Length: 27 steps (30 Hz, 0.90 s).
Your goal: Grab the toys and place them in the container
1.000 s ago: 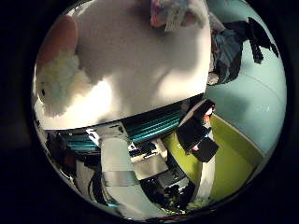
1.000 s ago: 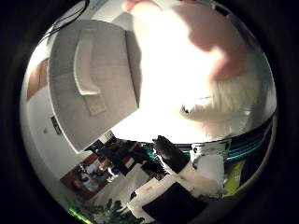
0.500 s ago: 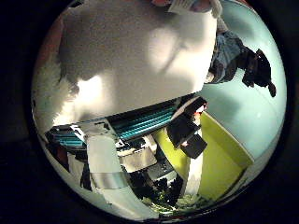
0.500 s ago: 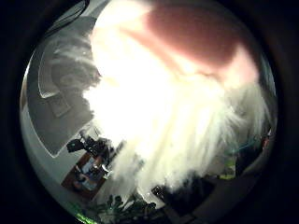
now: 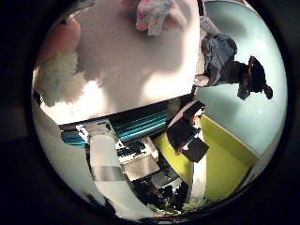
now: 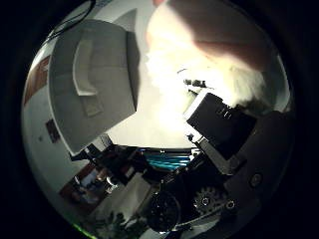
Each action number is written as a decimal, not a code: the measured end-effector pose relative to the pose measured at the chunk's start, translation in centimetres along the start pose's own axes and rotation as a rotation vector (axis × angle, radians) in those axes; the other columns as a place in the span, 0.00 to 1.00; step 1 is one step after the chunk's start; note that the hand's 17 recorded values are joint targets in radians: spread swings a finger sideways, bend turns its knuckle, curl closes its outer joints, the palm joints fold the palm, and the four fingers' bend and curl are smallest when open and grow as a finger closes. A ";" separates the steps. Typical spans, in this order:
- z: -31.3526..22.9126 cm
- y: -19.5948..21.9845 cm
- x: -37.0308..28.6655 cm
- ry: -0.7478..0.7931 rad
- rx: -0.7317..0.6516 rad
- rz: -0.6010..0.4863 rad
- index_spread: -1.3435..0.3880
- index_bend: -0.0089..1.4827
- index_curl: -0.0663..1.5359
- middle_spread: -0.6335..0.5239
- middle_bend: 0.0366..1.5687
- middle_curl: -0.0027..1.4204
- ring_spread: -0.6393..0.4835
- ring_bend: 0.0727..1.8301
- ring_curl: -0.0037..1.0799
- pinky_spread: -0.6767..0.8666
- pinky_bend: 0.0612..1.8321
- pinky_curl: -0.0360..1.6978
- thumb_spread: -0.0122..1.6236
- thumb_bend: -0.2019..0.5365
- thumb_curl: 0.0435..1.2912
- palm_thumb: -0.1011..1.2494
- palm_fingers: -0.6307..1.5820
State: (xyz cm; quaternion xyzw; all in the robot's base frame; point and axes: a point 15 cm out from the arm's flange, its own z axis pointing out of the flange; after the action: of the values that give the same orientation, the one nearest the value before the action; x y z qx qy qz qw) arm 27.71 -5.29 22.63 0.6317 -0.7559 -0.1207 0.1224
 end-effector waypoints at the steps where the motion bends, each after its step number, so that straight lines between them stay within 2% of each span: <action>1: -1.1 0.3 0.1 0.005 0.000 -0.006 0.51 0.27 0.50 0.23 0.48 0.58 0.22 0.53 0.54 0.13 0.55 0.25 0.57 0.25 0.38 0.81 0.76; 7: -7.2 1.5 0.3 0.008 0.053 -0.014 0.49 0.36 0.61 0.21 0.53 0.70 0.24 0.60 0.65 0.19 0.64 0.35 0.51 0.25 0.46 0.82 0.71; 15: -16.5 4.2 -0.7 -0.002 0.161 -0.040 0.49 0.45 0.69 0.20 0.59 0.79 0.26 0.65 0.73 0.21 0.67 0.43 0.45 0.24 0.53 0.82 0.65; 22: -21.3 6.7 -6.8 -0.042 0.239 -0.183 0.49 0.48 0.71 0.20 0.61 0.81 0.27 0.67 0.76 0.22 0.67 0.47 0.44 0.24 0.56 0.82 0.63; 27: -22.1 8.1 -11.6 -0.026 0.249 -0.294 0.49 0.49 0.72 0.21 0.61 0.82 0.27 0.67 0.76 0.21 0.66 0.49 0.43 0.24 0.57 0.81 0.63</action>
State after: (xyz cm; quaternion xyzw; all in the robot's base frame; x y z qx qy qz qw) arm 29.70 6.93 45.71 0.7440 -0.6661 -0.0508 0.0146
